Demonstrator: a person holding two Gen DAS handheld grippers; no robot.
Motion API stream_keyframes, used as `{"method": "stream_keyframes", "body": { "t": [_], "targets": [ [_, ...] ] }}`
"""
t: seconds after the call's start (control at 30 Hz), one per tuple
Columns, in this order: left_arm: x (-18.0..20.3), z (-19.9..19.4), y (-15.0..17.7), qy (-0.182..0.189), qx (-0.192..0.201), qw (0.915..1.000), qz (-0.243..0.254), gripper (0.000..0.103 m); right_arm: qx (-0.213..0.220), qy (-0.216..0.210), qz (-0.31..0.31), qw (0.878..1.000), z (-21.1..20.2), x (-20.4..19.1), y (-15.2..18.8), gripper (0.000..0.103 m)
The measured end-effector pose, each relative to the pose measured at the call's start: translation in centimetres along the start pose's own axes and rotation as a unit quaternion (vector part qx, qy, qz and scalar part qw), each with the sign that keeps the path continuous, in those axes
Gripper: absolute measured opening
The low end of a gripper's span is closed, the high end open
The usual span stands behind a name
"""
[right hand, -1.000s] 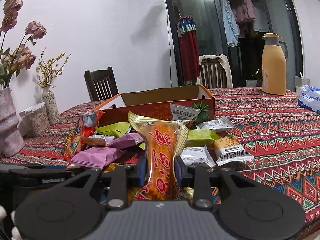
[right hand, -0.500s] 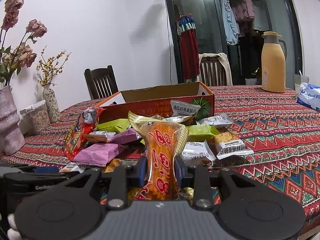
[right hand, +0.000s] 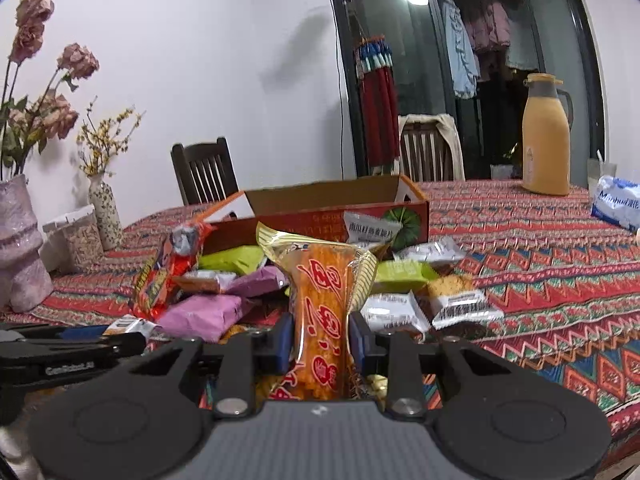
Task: Organize snacks
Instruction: 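Carry both packets over the cardboard box and release them inside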
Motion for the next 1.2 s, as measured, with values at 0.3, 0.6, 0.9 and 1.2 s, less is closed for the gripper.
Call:
{"method": "stream_keyframes", "body": {
  "t": [0.3,0.6,0.9,1.2],
  "targets": [
    [1.2,-0.9,-3.5,0.005,0.048,0.9988,0.0,0.043,0.018,0.011,-0.011,1.0,0.1,1.0,-1.9,0.029],
    [3.3,1.7,-7.3,0.019,0.067,0.9976,-0.006,0.043,0.028,0.019,-0.025,0.999,2.9,2.3,-4.8,0.029],
    [5.2,5.3,-12.1,0.022,0.083,0.9963,-0.009,0.043,0.036,0.029,-0.017,0.999,7.5,5.0,-9.2,0.029],
    [6.5,9.6,-16.8,0.025,0.09,0.9956,-0.009,0.043,0.034,0.031,-0.016,0.999,13.0,6.7,-14.0,0.029]
  ]
}}
Point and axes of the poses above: each gripper's, at about its wrist camera, not at the fingertips, and z roughly the way its jaws point, x to its right, y to its underside, the point moved 7 cm from there along z, roughly the way its jaws point, and after that the axes turned 12 degrees about -z, right-handed, at the moved point
